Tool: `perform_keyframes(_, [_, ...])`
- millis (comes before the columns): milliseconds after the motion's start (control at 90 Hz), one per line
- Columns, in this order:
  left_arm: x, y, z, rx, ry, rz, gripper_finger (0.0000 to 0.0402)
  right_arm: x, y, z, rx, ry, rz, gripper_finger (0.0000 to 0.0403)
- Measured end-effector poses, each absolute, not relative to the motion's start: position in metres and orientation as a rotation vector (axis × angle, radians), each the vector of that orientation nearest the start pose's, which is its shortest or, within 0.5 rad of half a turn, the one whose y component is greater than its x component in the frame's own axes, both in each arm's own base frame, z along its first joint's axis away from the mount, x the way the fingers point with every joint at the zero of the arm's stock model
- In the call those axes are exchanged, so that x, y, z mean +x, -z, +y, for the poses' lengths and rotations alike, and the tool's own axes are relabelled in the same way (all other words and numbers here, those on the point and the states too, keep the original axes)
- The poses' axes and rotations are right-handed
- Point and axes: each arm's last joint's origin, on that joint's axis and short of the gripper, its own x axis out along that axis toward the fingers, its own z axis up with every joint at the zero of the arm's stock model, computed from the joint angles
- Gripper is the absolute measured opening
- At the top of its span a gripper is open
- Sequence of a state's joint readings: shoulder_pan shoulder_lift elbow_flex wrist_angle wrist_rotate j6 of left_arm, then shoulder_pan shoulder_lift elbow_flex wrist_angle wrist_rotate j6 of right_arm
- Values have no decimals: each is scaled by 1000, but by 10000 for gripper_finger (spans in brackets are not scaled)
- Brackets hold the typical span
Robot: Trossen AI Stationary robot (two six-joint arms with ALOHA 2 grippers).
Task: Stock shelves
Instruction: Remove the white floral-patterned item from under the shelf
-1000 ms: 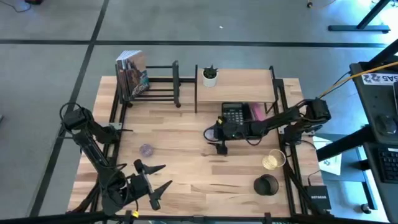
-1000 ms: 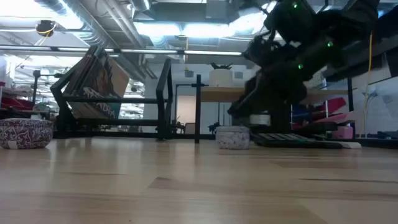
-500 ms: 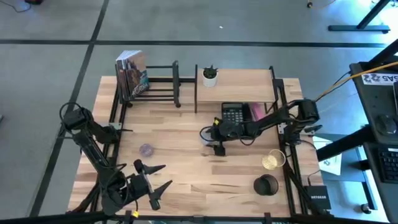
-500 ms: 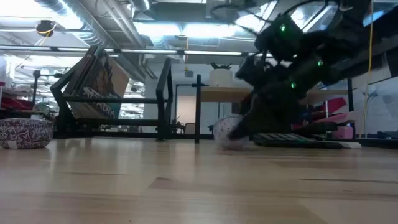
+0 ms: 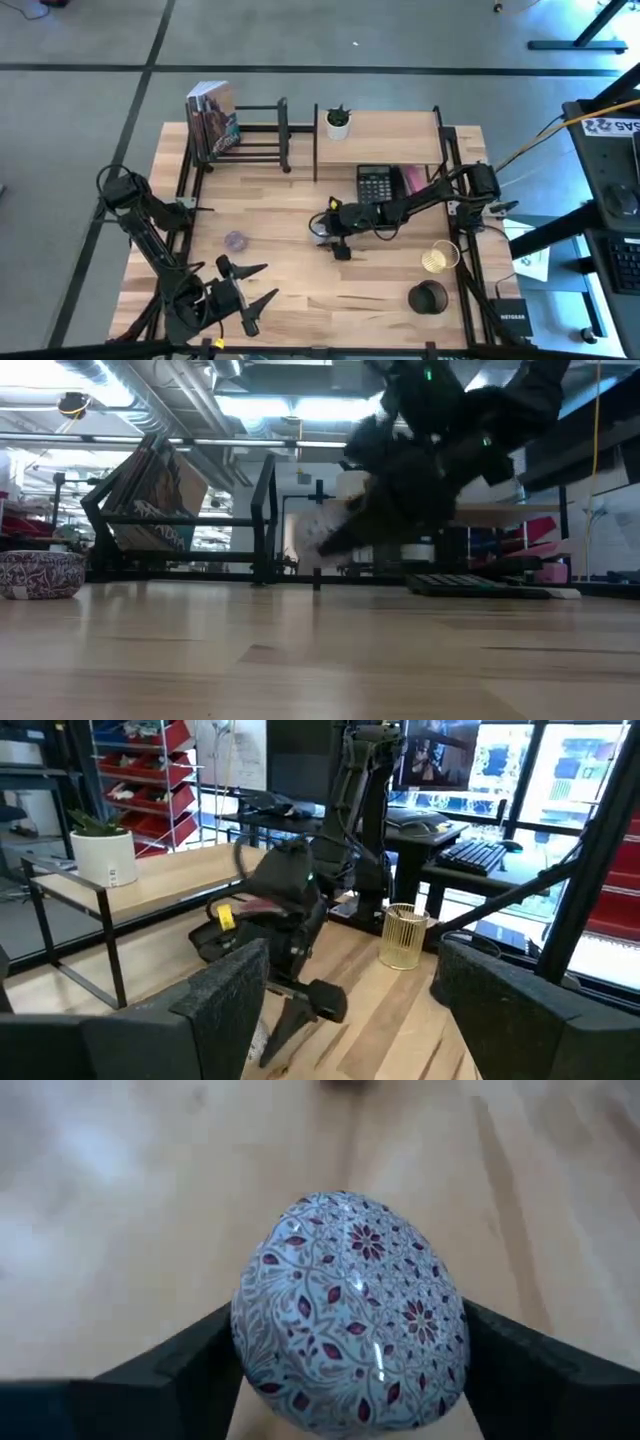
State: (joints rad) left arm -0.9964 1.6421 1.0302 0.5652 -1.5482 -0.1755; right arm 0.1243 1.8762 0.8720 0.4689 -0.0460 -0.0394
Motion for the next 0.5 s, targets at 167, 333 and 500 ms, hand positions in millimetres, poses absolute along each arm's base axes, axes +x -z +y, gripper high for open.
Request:
perform_keyframes(167, [211,-272,-271,-126,-554,-35,276,396,-149,74,-127,-246,480,284])
perform_keyframes(333, [211,-274,-271,-147,-553,-41,276,441,-159,100,-245,-313,494,284])
perform_keyframes(500, [211,-278,-271,-162,-552,-47,276,484,-160,107,-332,-340,515,284])
